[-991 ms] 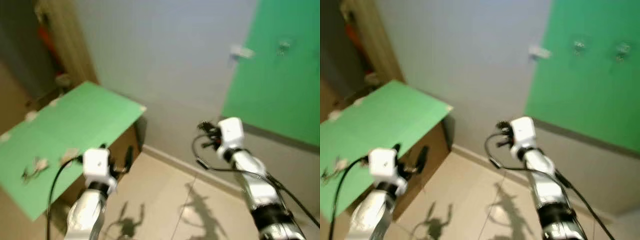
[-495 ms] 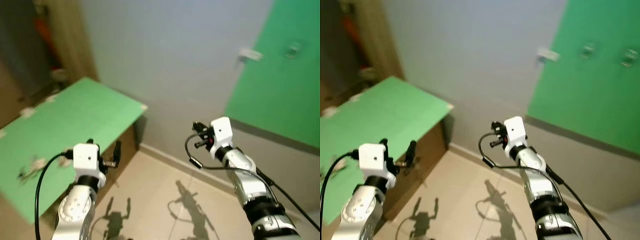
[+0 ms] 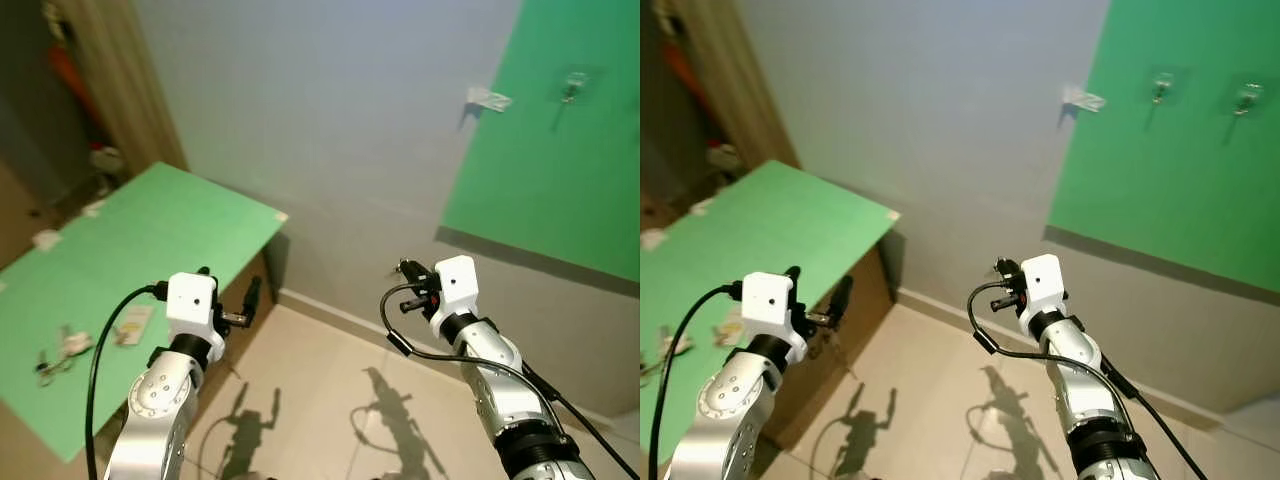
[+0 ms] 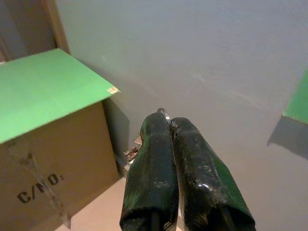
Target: Hang keys on a hook
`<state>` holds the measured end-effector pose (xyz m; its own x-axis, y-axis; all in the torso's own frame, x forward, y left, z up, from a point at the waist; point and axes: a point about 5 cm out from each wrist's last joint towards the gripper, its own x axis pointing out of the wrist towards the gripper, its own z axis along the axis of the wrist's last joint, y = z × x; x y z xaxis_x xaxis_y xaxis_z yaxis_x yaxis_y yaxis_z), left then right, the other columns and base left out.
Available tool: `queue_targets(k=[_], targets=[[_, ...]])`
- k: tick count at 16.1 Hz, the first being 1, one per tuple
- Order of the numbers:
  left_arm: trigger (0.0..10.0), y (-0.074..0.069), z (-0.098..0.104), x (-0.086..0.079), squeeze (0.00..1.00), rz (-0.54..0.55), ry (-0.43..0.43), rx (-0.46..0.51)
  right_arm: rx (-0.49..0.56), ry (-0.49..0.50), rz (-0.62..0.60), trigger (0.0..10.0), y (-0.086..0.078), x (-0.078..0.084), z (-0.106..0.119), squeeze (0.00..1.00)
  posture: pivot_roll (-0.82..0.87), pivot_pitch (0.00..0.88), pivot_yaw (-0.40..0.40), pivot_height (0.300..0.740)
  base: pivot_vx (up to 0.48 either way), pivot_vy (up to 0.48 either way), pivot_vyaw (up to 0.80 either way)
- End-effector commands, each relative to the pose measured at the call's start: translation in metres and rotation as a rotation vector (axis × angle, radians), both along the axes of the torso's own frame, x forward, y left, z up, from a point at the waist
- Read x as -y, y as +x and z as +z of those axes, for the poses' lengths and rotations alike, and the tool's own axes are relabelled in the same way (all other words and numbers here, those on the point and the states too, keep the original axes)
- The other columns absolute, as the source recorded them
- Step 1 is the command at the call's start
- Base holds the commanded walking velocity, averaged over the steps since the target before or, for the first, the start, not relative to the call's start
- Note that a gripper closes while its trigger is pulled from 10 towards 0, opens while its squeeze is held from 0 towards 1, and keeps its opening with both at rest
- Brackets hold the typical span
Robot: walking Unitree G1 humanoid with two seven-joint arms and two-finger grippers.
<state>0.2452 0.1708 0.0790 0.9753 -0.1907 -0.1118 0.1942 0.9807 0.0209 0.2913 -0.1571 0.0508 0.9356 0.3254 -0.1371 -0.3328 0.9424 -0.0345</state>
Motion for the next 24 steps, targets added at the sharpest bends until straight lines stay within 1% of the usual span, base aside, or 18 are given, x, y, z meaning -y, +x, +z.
queue_targets(k=[1, 3, 7, 9, 10, 11, 12, 13, 14, 16, 17, 18, 19, 20, 21, 22, 23, 24], targets=[[10.0, 0.003, -0.001, 0.001, 0.0, -0.014, -0.005, -0.014, 0.022, 0.003, -0.023, 0.0, -0.001, 0.004, 0.004, 0.0, -0.13, 0.0, 0.07, 0.74, 0.0, 0.48, 0.0], [10.0, 0.006, 0.0, 0.003, 0.0, -0.04, -0.006, -0.006, 0.022, 0.001, -0.033, 0.0, -0.004, 0.006, 0.003, 0.0, -0.14, 0.0, 0.077, 0.74, 0.0, 0.48, -0.4], [10.0, 0.01, 0.001, 0.008, 0.0, -0.097, -0.021, -0.006, 0.022, -0.002, -0.047, 0.0, -0.009, 0.009, 0.003, 0.0, -0.15, 0.0, 0.089, 0.74, 0.0, 0.48, 0.0], [10.0, 0.014, 0.001, 0.007, 0.0, -0.086, -0.002, -0.001, 0.022, -0.005, -0.052, 0.0, -0.01, 0.01, 0.003, 0.0, -0.16, 0.0, 0.091, 0.74, 0.0, 0.48, -0.4], [10.0, 0.019, 0.002, 0.005, 0.0, -0.08, 0.019, 0.002, 0.034, -0.027, -0.048, 0.0, -0.011, 0.01, 0.004, 0.0, -0.16, 0.0, 0.093, 0.74, 0.0, 0.0, 0.0], [10.0, 0.021, 0.002, 0.005, 0.0, -0.086, 0.026, -0.003, 0.031, -0.022, -0.047, 0.0, -0.011, 0.011, 0.005, 0.0, -0.16, 0.0, 0.094, 0.74, 0.0, 0.0, 0.0], [10.0, 0.024, 0.002, 0.006, 0.0, -0.117, 0.034, -0.019, 0.019, -0.018, -0.001, 0.0, -0.012, 0.012, 0.008, 0.0, -0.17, 0.0, 0.097, 0.74, 0.0, 0.0, -0.56], [10.0, 0.029, 0.004, 0.004, 0.0, -0.147, 0.039, -0.029, 0.012, 0.0, 0.058, 0.0, -0.013, 0.015, 0.015, 0.0, -0.18, 0.0, 0.103, 0.74, 0.0, 0.0, -0.44], [10.0, 0.038, 0.01, 0.0, 0.0, -0.217, 0.057, -0.046, -0.008, -0.014, 0.164, 0.0, -0.011, 0.027, 0.027, 0.0, -0.19, 0.002, 0.104, 0.74, 0.0, 0.0, 0.0], [10.0, 0.051, 0.024, -0.004, 0.0, -0.322, 0.116, -0.045, -0.034, -0.062, 0.286, 0.0, -0.006, 0.043, 0.047, 0.0, -0.2, 0.005, 0.102, 0.74, 0.0, 0.0, 0.0], [10.0, 0.055, 0.035, -0.005, 0.0, -0.403, 0.138, -0.035, -0.033, -0.097, 0.364, 0.0, -0.003, 0.052, 0.063, 0.0, -0.21, 0.005, 0.096, 0.74, 0.0, 0.0, 0.0], [10.0, 0.057, 0.045, -0.006, 0.0, -0.461, 0.151, -0.021, -0.041, -0.1, 0.413, 0.0, -0.001, 0.056, 0.075, 0.0, -0.22, 0.007, 0.093, 0.74, 0.0, 0.0, 0.0], [10.0, 0.058, 0.056, -0.006, 0.0, -0.553, 0.173, -0.012, -0.05, -0.102, 0.498, 0.0, 0.0, 0.059, 0.096, 0.0, -0.23, 0.007, 0.088, 0.74, 0.0, 0.0, 0.0], [10.0, 0.059, 0.059, -0.004, 0.0, -0.583, 0.18, -0.011, -0.052, -0.103, 0.524, 0.0, 0.0, 0.059, 0.102, 0.0, -0.23, 0.006, 0.085, 0.74, 0.0, 0.0, 0.0], [10.0, 0.06, 0.065, 0.003, 0.0, -0.653, 0.182, -0.008, -0.049, -0.109, 0.572, 0.0, 0.001, 0.059, 0.115, 0.0, -0.24, 0.006, 0.082, 0.74, 0.0, 0.0, 0.0], [10.0, 0.058, 0.072, 0.013, 0.0, -0.743, 0.172, -0.008, -0.045, -0.105, 0.631, 0.0, 0.001, 0.056, 0.13, 0.0, -0.24, 0.006, 0.082, 0.74, 0.0, 0.0, 0.0], [10.0, 0.053, 0.078, 0.028, 0.0, -0.849, 0.146, -0.004, -0.022, -0.105, 0.721, 0.0, -0.002, 0.045, 0.148, 0.0, -0.25, 0.005, 0.091, 0.74, 0.0, 0.0, 0.0], [10.0, 0.049, 0.079, 0.036, 0.0, -0.898, 0.134, -0.002, 0.003, -0.107, 0.764, 0.0, -0.004, 0.037, 0.157, 0.0, -0.25, 0.007, 0.095, 0.74, 0.0, 0.0, 0.0]])
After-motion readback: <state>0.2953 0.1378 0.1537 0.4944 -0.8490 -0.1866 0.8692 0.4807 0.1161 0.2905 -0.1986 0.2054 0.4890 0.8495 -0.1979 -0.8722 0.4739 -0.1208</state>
